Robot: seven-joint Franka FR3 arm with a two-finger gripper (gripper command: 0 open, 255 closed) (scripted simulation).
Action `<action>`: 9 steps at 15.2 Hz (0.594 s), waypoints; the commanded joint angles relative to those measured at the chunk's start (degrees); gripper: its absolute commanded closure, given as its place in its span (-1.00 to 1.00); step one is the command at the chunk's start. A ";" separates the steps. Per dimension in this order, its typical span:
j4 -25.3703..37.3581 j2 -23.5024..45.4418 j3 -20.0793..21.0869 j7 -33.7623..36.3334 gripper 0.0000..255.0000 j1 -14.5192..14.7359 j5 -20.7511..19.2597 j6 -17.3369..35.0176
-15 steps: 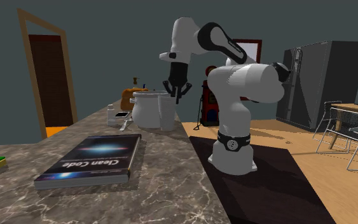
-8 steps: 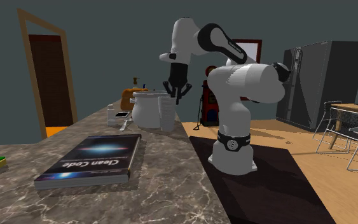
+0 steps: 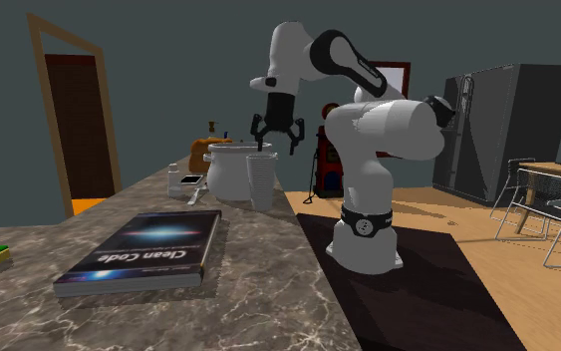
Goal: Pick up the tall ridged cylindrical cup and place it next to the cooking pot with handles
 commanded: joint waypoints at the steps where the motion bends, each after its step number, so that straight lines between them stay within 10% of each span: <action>1: 2.46 1.28 4.19 0.51 -1.00 1.64 3.85 -1.26; 9: 3.75 2.04 5.77 0.59 -1.00 2.32 5.28 -1.78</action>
